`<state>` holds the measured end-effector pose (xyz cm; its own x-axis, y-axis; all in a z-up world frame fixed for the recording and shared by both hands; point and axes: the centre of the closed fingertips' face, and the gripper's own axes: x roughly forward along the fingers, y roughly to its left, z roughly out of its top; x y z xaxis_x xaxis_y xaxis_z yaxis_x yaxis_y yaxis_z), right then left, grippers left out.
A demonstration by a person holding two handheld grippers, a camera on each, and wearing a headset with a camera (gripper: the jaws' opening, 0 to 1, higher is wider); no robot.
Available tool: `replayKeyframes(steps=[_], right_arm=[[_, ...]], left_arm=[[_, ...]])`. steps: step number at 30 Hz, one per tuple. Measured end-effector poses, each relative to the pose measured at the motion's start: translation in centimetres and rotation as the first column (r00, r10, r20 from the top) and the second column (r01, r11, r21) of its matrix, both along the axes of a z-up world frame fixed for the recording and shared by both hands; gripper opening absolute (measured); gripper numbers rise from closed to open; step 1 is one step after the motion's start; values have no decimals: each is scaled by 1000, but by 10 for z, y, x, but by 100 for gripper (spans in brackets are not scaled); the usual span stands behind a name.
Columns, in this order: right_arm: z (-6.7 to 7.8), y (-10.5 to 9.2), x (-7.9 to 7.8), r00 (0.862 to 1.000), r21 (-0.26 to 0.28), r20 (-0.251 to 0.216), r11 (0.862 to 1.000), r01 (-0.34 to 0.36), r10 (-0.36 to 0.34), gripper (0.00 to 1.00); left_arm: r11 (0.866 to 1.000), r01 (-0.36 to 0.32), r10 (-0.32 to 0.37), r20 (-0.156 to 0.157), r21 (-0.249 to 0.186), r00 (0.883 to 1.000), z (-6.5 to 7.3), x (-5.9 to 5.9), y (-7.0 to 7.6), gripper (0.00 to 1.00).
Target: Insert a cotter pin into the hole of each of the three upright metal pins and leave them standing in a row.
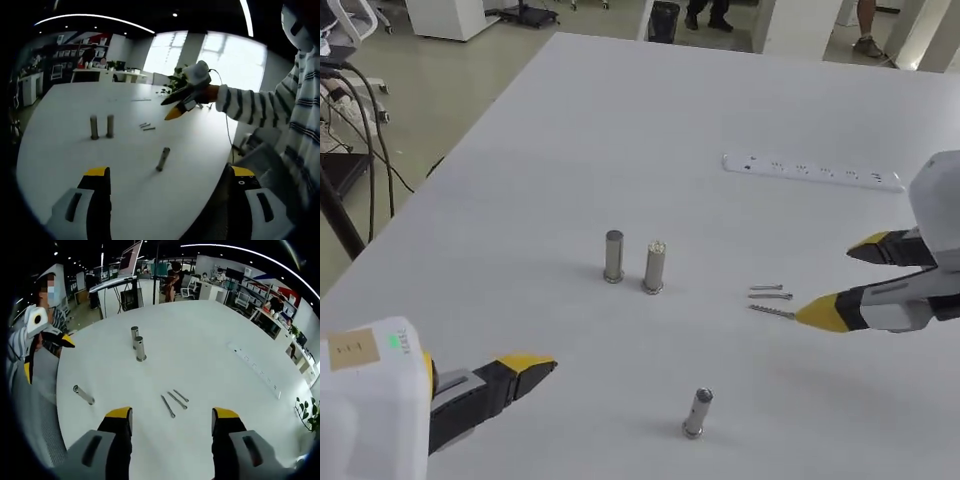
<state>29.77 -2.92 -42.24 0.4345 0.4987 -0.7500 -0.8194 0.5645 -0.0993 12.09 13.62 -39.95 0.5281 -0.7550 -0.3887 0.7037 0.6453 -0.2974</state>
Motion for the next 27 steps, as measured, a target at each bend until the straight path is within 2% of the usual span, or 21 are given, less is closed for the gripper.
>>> replayKeyframes(steps=[4, 7, 12, 17, 21, 23, 27], right_arm=[[-9, 1, 6, 1000, -10, -14, 1000, -22, 22, 57], [-15, 0, 9, 999, -24, -29, 999, -35, 34, 53], [-19, -1, 20, 998, -64, 8, 996, -57, 58, 43], [-27, 3, 24, 993, -116, -4, 986, -117, 117, 45], [-30, 8, 27, 992, -105, -26, 986, -126, 124, 44], [-32, 11, 28, 987, -119, -31, 980, -158, 155, 44], [-34, 15, 29, 984, -108, -48, 978, -178, 174, 45]], left_arm=[[1000, -15, 16, 9, -14, 1000, 4, 1, 0, 97], [1000, -20, 20, 7, -7, 1000, 3, 1, 1, 96], [1000, -15, 14, 13, 22, 1000, 1, 0, 3, 96], [1000, -23, 22, 12, 19, 1000, 2, 1, 5, 96], [999, -24, 24, 10, 21, 1000, 2, 1, 5, 96], [1000, -22, 22, 7, 17, 1000, 2, 1, 5, 96], [1000, -18, 18, 6, 18, 1000, 1, 1, 4, 95]])
